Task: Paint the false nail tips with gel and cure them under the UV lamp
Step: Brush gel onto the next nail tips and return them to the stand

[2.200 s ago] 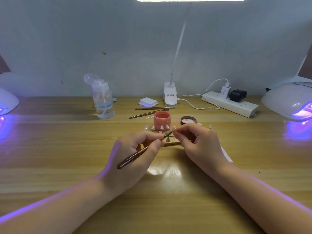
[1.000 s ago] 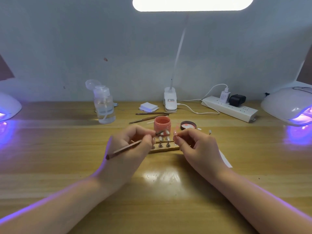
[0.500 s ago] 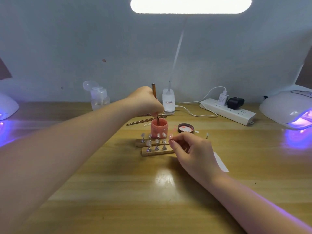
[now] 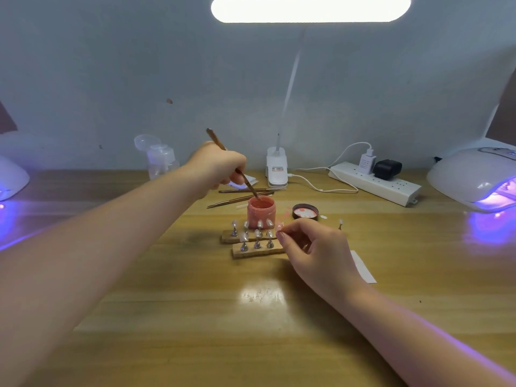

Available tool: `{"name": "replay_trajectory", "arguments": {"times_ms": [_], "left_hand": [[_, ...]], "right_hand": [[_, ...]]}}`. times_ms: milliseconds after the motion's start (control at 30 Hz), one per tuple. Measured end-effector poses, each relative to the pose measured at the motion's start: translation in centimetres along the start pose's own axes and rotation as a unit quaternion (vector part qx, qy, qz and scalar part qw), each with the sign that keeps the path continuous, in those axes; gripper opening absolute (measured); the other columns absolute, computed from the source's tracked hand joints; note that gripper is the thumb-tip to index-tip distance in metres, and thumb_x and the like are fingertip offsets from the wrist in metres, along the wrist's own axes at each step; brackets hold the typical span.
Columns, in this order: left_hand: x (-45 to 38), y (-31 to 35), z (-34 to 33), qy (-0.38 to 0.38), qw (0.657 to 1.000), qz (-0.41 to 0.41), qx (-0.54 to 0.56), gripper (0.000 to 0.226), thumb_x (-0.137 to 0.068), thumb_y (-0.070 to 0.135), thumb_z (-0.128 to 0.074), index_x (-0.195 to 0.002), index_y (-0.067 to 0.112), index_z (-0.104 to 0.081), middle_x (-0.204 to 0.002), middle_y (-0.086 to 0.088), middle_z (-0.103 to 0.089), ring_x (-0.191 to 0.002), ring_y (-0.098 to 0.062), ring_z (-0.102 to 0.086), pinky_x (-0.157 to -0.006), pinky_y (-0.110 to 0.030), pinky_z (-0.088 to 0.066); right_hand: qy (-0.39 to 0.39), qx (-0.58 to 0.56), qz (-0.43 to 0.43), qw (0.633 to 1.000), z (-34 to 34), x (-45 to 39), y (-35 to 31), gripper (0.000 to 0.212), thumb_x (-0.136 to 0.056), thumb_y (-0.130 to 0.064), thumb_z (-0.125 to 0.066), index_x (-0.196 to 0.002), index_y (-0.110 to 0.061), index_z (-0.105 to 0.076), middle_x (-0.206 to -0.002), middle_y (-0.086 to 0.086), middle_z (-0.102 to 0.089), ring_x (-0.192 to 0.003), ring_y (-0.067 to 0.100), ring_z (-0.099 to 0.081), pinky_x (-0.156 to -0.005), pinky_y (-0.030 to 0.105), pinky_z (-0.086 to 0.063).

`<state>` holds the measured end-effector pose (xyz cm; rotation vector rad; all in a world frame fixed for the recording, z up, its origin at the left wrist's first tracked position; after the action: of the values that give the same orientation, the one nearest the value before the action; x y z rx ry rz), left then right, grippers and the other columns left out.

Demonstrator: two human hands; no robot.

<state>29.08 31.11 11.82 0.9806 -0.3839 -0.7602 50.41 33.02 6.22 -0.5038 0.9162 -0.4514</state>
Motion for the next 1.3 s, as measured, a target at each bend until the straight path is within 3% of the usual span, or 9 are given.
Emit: {"name": "replay_trajectory", "arguments": {"times_ms": [100,400,500,633,833,933,1033,1133,1300], "left_hand": [[0.1,-2.1,0.6,0.012,0.996,0.031,0.087,0.010,-0.083,0.009,-0.057,-0.074,0.006,-0.058,-0.048,-0.001,-0.064,-0.045,-0.011,-0.042,-0.044,-0.020,-0.033],[0.3,-6.6,1.7,0.056,0.961,0.098,0.254,0.014,-0.085,0.012,-0.057,-0.073,0.009,-0.059,-0.048,0.000,-0.063,-0.033,-0.004,-0.045,-0.037,-0.014,-0.038],[0.8,-7.1,1.0,0.033,0.957,0.107,0.266,0.013,-0.088,0.012,-0.056,-0.076,0.009,-0.061,-0.050,0.000,-0.064,-0.035,-0.005,-0.049,-0.039,-0.014,-0.040],[1.7,-8.0,1.7,0.072,0.954,0.094,0.277,0.012,-0.086,0.010,-0.057,-0.077,0.007,-0.064,-0.050,-0.003,-0.065,-0.037,-0.007,-0.051,-0.040,-0.015,-0.043],[5.6,-5.9,2.1,0.062,0.940,-0.076,0.328,0.016,-0.095,0.016,-0.059,-0.089,0.007,-0.070,-0.069,-0.006,-0.072,-0.057,-0.011,-0.064,-0.052,-0.022,-0.053],[9.2,-4.3,1.3,0.046,0.936,-0.185,0.295,0.016,-0.096,0.016,-0.059,-0.089,0.013,-0.073,-0.077,-0.008,-0.074,-0.066,-0.016,-0.068,-0.061,-0.024,-0.055],[12.9,-2.9,0.4,0.035,0.930,-0.303,0.206,0.012,-0.092,0.016,-0.063,-0.092,0.023,-0.073,-0.080,0.002,-0.074,-0.069,-0.009,-0.068,-0.064,-0.019,-0.054],[14.5,-2.5,-0.8,0.025,0.930,-0.352,0.098,0.014,-0.089,0.029,-0.060,-0.097,0.025,-0.071,-0.082,0.013,-0.071,-0.078,-0.006,-0.068,-0.067,-0.013,-0.049],[14.9,-2.4,-1.2,0.048,0.919,-0.392,0.019,0.015,-0.089,0.017,-0.060,-0.100,0.016,-0.071,-0.088,0.013,-0.069,-0.085,0.000,-0.064,-0.071,-0.007,-0.044]], "right_hand": [[-0.002,0.003,-0.003,1.000,0.0,0.0,0.0,0.003,-0.085,-0.014,-0.072,-0.086,-0.012,-0.074,-0.071,-0.006,-0.068,-0.060,0.014,-0.058,-0.058,0.031,-0.047],[0.002,0.010,-0.002,1.000,0.1,0.0,-0.1,0.002,-0.085,-0.013,-0.072,-0.086,-0.013,-0.074,-0.071,-0.005,-0.069,-0.062,0.014,-0.058,-0.057,0.024,-0.045],[0.003,0.007,-0.003,1.000,0.1,0.0,-0.1,0.002,-0.084,-0.012,-0.072,-0.086,-0.013,-0.074,-0.070,-0.006,-0.068,-0.066,0.013,-0.058,-0.056,0.020,-0.042],[-0.002,0.014,-0.007,1.000,0.1,0.0,0.0,0.003,-0.085,-0.014,-0.072,-0.086,-0.012,-0.074,-0.071,-0.006,-0.068,-0.064,0.013,-0.058,-0.057,0.021,-0.044],[-0.002,0.016,-0.012,1.000,0.1,0.0,0.1,0.004,-0.085,-0.013,-0.072,-0.089,-0.013,-0.075,-0.071,-0.009,-0.067,-0.061,0.005,-0.057,-0.057,0.012,-0.040],[0.002,0.011,-0.014,1.000,0.2,0.0,0.2,0.006,-0.085,-0.013,-0.072,-0.089,-0.012,-0.075,-0.073,-0.009,-0.068,-0.066,0.004,-0.060,-0.060,0.013,-0.044],[0.008,0.009,-0.014,1.000,0.4,0.0,0.1,0.006,-0.085,-0.013,-0.072,-0.089,-0.011,-0.076,-0.073,-0.011,-0.067,-0.069,0.001,-0.060,-0.062,0.012,-0.045],[0.007,0.013,-0.011,1.000,0.4,-0.1,0.0,0.007,-0.085,-0.013,-0.072,-0.090,-0.011,-0.075,-0.076,-0.007,-0.070,-0.069,0.007,-0.062,-0.065,0.022,-0.049],[0.014,0.015,-0.002,1.000,0.5,0.0,-0.1,0.007,-0.084,-0.010,-0.073,-0.091,-0.012,-0.076,-0.075,-0.011,-0.066,-0.070,0.005,-0.061,-0.065,0.016,-0.048]]}}
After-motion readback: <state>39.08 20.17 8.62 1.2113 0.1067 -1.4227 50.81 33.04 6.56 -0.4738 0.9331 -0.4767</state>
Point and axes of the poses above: each hand's wrist, its own x-axis away from the middle knuckle, its own z-axis out of the back of the hand, y = z × x, the point moved 8 cm from there along -x, towards the middle knuckle
